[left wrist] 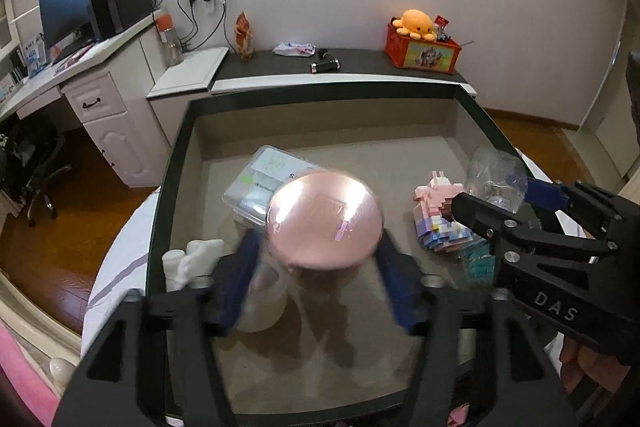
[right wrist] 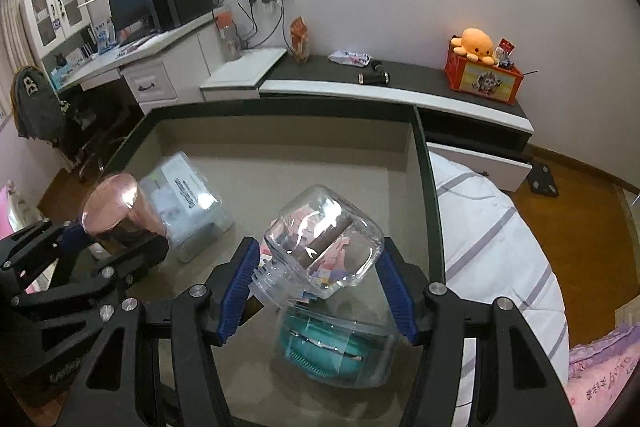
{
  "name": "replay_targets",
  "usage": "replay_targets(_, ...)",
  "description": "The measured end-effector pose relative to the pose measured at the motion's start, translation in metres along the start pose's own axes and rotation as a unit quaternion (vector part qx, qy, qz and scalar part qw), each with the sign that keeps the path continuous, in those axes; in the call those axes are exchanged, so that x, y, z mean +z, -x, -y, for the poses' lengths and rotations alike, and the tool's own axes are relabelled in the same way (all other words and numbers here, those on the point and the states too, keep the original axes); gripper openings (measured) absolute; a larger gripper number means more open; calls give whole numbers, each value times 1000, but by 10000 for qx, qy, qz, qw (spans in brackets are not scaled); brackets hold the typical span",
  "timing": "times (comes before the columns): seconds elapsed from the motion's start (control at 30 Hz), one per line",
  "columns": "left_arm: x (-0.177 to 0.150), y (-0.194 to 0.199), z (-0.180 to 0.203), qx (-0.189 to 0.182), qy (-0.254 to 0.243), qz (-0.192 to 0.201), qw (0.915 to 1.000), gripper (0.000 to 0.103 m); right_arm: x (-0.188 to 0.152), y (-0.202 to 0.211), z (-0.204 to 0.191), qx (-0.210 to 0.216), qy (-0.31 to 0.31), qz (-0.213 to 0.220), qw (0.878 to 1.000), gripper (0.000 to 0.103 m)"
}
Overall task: Organize rigid objects
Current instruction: 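Lower the jar and glass bottle into the pink box and open both grippers, then withdraw both grippers from the box and reach toward the white hair dryer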
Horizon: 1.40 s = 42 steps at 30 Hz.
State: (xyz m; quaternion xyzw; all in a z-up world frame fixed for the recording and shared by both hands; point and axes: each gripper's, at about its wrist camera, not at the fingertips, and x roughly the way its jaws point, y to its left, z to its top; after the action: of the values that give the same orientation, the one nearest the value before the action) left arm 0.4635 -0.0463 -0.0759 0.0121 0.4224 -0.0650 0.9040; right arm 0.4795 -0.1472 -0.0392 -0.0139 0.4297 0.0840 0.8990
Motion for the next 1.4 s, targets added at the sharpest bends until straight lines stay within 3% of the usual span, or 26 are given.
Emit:
replay_targets(0.03, 0, 3, 0, 20, 11, 55, 10000, 84, -1, -1, 0, -10, 1, -3, 10000, 63)
replay_targets(0.13, -1, 16, -1, 98, -18, 234, 9997, 89, -3, 1, 5, -41, -108, 14, 9999, 79)
replay_targets(0.2, -1, 24, -2, 69, -21, 319, 9995, 95, -4, 4, 7, -11, -155, 61, 9999, 82)
replay_targets(0.33, -6, 50, -5, 116, 26, 581, 9982, 100, -10, 17, 5, -74, -197, 113, 9997, 87)
replay_targets(0.43, -13, 76, -8, 159, 95, 800, 9966, 103, -17, 35, 7, -153, -466, 311, 9983, 103)
replay_targets(0.7, -44, 154, -20, 193, 322, 1243, 9915, 103, -46, 104, -4, -190, -822, 866, 9927, 103)
replay_targets(1.03, -95, 221, -34, 286, 590, 1421, 9877, 103, -103, 198, -39, -203, -650, 1389, 9880, 103)
replay_targets(1.4, -169, 249, -30, 183, 790, 1213, 9893, 103, -184, 239, -59, -113, -595, 1303, 9896, 103)
